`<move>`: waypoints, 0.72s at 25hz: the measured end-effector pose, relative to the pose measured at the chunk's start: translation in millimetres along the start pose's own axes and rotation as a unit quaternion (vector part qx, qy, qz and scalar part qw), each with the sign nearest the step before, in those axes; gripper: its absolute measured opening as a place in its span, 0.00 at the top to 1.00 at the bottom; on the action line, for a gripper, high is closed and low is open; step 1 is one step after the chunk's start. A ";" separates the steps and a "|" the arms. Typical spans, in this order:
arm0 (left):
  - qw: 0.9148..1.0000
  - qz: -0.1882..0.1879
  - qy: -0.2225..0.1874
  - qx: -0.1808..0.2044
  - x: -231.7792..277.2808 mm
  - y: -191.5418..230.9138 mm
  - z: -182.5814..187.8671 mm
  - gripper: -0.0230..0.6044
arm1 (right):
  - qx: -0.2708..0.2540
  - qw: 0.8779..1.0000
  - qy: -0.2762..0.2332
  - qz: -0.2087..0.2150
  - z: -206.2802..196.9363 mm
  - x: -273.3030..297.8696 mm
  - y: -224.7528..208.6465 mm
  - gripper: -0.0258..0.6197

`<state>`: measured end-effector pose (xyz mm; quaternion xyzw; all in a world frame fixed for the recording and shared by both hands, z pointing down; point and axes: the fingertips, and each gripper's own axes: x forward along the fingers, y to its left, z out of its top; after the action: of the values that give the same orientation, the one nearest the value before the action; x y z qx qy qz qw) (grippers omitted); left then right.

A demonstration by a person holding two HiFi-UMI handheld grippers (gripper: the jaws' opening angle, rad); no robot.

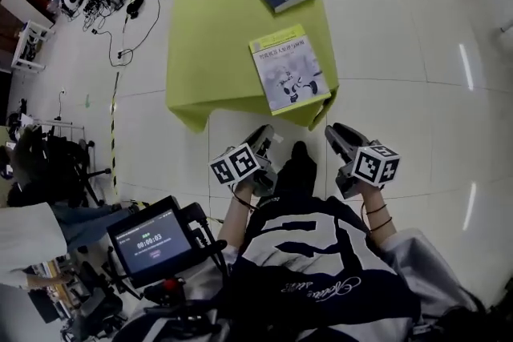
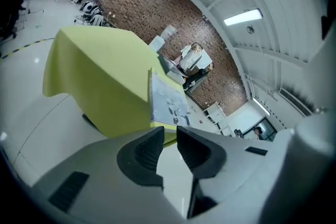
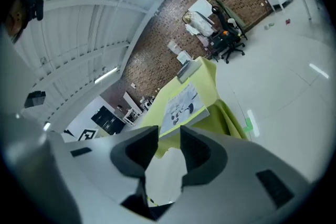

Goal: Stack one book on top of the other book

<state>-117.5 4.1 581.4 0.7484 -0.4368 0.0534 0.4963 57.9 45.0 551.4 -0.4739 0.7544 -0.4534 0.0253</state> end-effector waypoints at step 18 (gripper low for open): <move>0.982 -0.051 0.095 -0.154 89.2 53.8 10.3 0.47 | 0.142 0.987 0.077 -0.010 12.3 94.7 -90.7 0.54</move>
<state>-104.5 -64.5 659.4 0.6762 -0.3519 0.0307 0.6466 74.4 -45.7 645.6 -0.4364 0.6776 -0.5912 0.0296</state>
